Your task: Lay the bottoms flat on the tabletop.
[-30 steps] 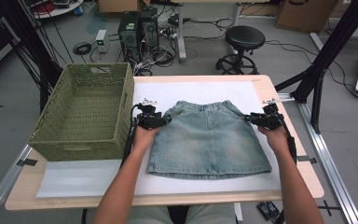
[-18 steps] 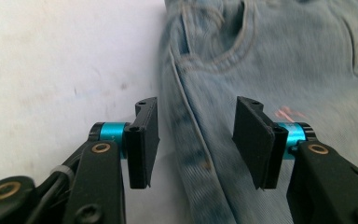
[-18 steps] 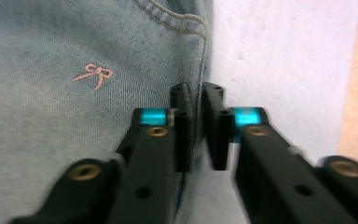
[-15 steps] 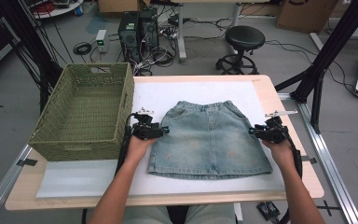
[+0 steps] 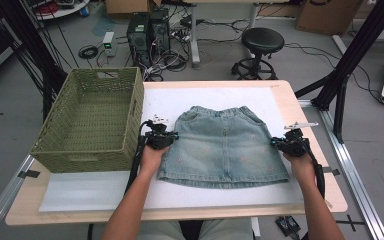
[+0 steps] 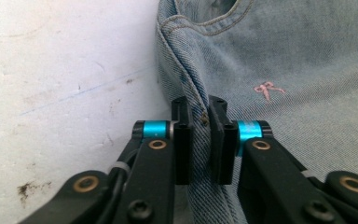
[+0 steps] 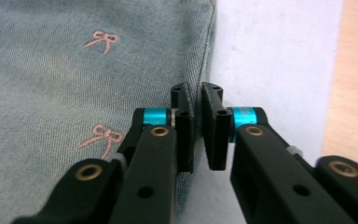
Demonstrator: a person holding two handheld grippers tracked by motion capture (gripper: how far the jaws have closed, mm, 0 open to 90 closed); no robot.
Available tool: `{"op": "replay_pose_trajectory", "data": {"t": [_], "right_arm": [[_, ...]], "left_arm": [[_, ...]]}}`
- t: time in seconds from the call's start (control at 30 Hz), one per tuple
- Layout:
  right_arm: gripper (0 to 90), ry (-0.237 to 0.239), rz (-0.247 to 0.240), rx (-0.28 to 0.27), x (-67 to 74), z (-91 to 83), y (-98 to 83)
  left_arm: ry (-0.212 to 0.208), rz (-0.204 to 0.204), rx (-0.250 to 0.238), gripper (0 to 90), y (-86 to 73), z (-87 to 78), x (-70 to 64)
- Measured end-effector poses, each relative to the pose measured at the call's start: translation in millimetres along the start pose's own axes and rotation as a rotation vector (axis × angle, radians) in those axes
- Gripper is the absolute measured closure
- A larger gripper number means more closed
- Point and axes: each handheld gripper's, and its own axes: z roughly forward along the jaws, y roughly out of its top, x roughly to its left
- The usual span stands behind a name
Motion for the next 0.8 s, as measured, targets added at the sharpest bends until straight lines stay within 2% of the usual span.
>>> {"op": "replay_pose_trajectory", "data": {"t": [0.07,0.1,0.23,0.4,0.47,0.5,0.53,0.57,0.63,0.67,0.7,0.73,0.8], "right_arm": [[68.8,0.026,0.023,-0.029,-0.5,-6.8,-4.3],[67.8,0.043,0.033,-0.039,-1.4,-10.8,-6.7],[66.8,0.055,0.029,-0.031,-1.3,-21.4,-17.4],[68.5,0.064,0.03,0.003,3.1,-23.7,-29.6],[76.0,0.053,0.017,0.009,5.3,-22.5,-32.6],[86.5,0.051,0.015,0.013,6.6,-23.4,-33.2],[87.5,0.058,0.002,0.016,7.5,-24.2,-33.2],[87.9,0.048,-0.017,0.021,9.0,-25.3,-33.0],[87.7,0.041,-0.009,0.016,8.3,-27.2,-34.3],[83.7,0.047,0.009,0.011,8.0,-28.6,-35.8],[73.9,0.045,0.018,0.01,8.9,-29.9,-36.6],[67.0,0.062,0.032,0.008,10.2,-32.8,-37.9],[62.5,0.077,0.028,-0.011,12.6,-39.8,-41.0]], "left_arm": [[-0.02,-0.027,0.002,60.0,-5.5,-6.0,0.4],[-0.033,-0.029,0.007,57.0,-8.6,-8.7,-0.2],[-0.04,-0.013,0.016,53.8,-20.1,-22.2,-8.9],[-0.045,-0.01,0.029,54.9,-31.8,-36.2,-14.2],[-0.038,-0.006,0.035,58.3,-35.6,-40.7,-15.2],[-0.017,0.024,0.036,63.9,-37.6,-42.7,-17.0],[-0.011,0.046,0.039,76.7,-39.4,-45.0,-17.3],[-0.013,0.039,0.043,83.6,-40.5,-46.9,-16.6],[-0.017,0.044,0.043,84.3,-42.3,-49.9,-17.0],[-0.024,0.04,0.04,84.1,-43.4,-51.2,-16.8],[-0.037,0.03,0.035,82.3,-45.6,-53.9,-16.3],[-0.05,0.016,0.038,76.7,-47.0,-56.4,-15.6],[-0.065,0.0,0.036,64.4,-49.6,-61.0,-15.2]]}}
